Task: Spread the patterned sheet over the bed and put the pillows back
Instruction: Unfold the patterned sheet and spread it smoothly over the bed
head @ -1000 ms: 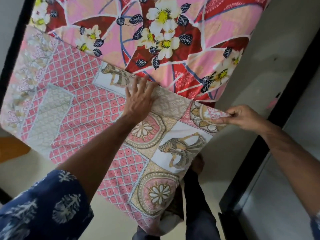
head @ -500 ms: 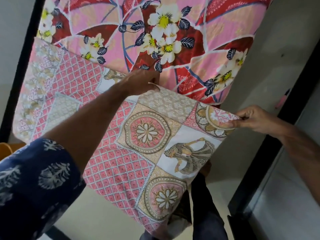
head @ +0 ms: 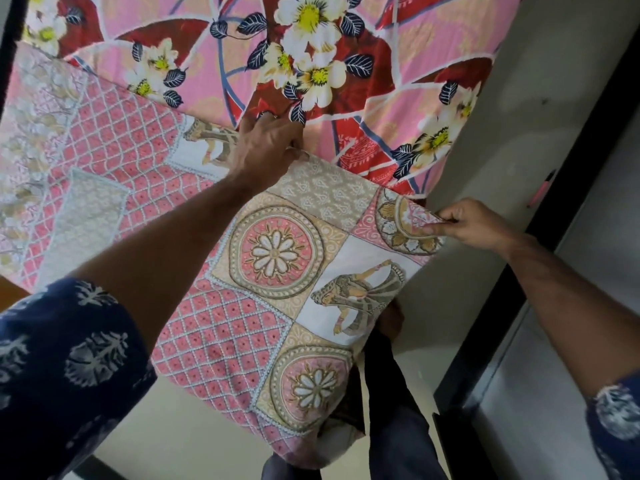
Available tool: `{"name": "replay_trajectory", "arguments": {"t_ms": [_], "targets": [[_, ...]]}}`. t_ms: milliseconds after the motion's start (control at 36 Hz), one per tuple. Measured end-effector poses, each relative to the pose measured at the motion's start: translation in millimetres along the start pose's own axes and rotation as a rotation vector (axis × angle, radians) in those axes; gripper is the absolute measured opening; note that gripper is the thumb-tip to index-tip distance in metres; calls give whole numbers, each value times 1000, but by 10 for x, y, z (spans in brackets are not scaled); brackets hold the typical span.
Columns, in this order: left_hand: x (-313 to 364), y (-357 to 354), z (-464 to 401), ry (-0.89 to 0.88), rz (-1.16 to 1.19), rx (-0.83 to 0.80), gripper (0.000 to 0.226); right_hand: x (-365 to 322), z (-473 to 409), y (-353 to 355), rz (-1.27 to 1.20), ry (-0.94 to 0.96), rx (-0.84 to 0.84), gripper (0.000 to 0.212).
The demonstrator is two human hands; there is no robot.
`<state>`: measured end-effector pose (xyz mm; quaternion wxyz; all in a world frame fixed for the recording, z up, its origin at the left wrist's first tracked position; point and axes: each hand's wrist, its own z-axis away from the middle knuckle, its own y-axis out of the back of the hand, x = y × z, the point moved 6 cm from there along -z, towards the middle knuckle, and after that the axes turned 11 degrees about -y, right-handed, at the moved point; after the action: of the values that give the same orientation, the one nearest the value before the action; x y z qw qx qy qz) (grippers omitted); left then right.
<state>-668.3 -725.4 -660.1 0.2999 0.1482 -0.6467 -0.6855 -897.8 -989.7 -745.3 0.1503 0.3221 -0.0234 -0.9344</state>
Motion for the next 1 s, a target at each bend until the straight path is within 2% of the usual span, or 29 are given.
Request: {"name": "replay_trajectory", "arguments": {"t_ms": [111,167,222,278,361,417,472,528,583,639,667,750,778,861,944,1000], "targets": [[82,26,109,61,-68,63,26,39,3,12,71,-25,67,24],[132,57,174,146,-44,61,33,56,-1,-1,178,-30,138,32],[196,39,282,214,-3,61,47,74,15,-34,349,-26,275,27],[306,19,467,217,29,101,56,58,110,-106,502,-4,507,19],[525,-85,920,203,105,107,54,76,414,-343,465,59,765,49],[717,-194,1297,199,106,84,53,178,581,-573,336,79,823,65],[896,-318,1725,193,67,72,53,407,653,-934,85,5,741,76],[1056,-459,2182,187,92,50,54,568,722,-1412,-218,-156,538,82],[1211,-576,2614,182,139,21,56,598,807,-1957,-380,-258,312,65],[1356,-686,2976,158,135,-32,57,620,870,-2432,-404,-253,150,46],[1422,-741,3125,144,126,-69,58,651,901,-2594,-408,-242,125,48],[1611,-811,3414,69,86,-136,57,822,1021,-2797,-428,-275,203,77],[1671,-791,3453,31,62,-125,55,864,1038,-2819,-418,-275,217,73],[1844,-729,3465,-72,-8,-129,57,683,1077,-2853,-427,-185,195,25],[2035,-727,3414,-147,-39,-173,59,591,1063,-2800,-372,-60,258,16],[2138,-752,3356,-137,-58,-225,53,597,1070,-2770,-345,-53,267,10]]}}
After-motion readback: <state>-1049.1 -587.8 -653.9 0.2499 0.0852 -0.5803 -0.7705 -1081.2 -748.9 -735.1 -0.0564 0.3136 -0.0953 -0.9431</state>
